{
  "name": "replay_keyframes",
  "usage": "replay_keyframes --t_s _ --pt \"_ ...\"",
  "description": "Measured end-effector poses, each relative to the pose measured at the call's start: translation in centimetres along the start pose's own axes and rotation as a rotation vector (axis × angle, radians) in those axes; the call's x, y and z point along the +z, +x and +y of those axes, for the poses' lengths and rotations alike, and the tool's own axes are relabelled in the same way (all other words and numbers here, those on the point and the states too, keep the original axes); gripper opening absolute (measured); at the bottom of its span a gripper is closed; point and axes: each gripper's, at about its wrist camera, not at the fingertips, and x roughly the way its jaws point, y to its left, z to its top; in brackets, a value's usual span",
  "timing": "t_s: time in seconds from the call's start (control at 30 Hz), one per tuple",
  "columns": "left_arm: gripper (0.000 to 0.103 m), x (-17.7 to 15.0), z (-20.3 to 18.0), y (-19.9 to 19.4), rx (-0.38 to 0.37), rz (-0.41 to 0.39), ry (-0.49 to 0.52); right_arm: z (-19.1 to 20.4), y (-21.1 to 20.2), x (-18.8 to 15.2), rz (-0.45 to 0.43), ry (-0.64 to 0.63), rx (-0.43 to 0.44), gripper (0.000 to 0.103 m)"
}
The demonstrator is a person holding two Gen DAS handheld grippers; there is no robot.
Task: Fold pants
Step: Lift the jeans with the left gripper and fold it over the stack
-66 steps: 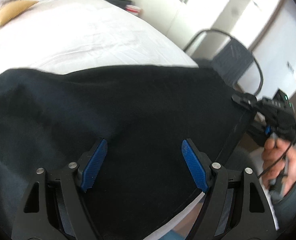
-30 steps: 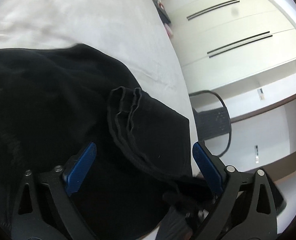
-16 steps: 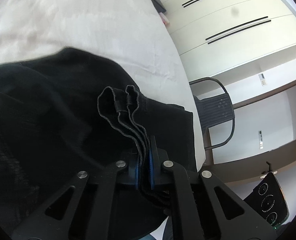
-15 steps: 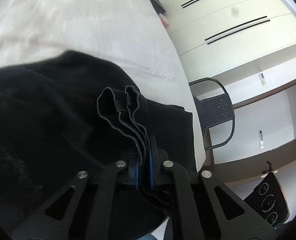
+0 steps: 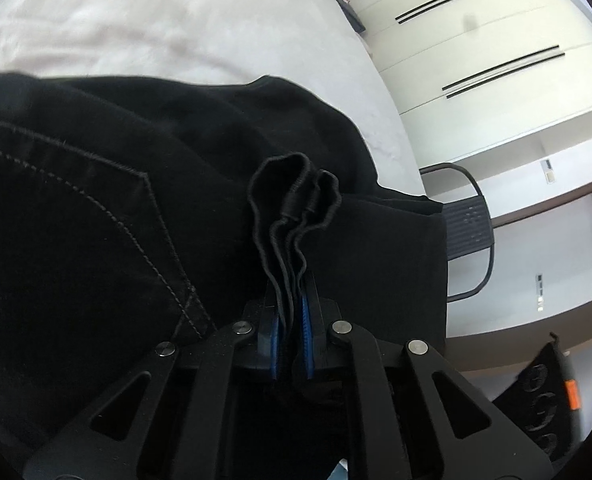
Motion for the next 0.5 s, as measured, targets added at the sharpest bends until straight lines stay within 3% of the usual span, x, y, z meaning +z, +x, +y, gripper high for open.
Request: replay_keyframes --t_s 0.1,0.17,0.2,0.33,0.43,0.5 --pt "0.011 -0.1 0.0 -0.5 0.012 0.0 0.002 -0.6 -0.3 -0.7 0.02 0.023 0.035 0.023" --pt "0.011 0.0 -0.6 -1.4 0.072 -0.038 0.029 -1.5 -1.9 -1.1 0.032 0.059 0.089 0.052" --pt "0.011 0.0 -0.8 -2.5 0.112 -0.065 0.044 -2.1 -2.8 -1.5 0.03 0.082 0.119 0.055" --pt "0.011 0.0 -2.8 -5.4 0.13 -0.15 0.074 -5.6 -6.7 -1.8 -0.022 0.196 0.204 0.057" --pt "0.011 0.1 -6.4 -4.9 0.047 -0.159 0.146 -11.1 -9.1 -0.4 -0.133 0.33 0.203 0.058" --pt "0.011 0.0 -8.1 -3.3 0.012 -0.135 0.191 -14.4 -9.2 0.3 -0.161 0.41 0.196 0.06"
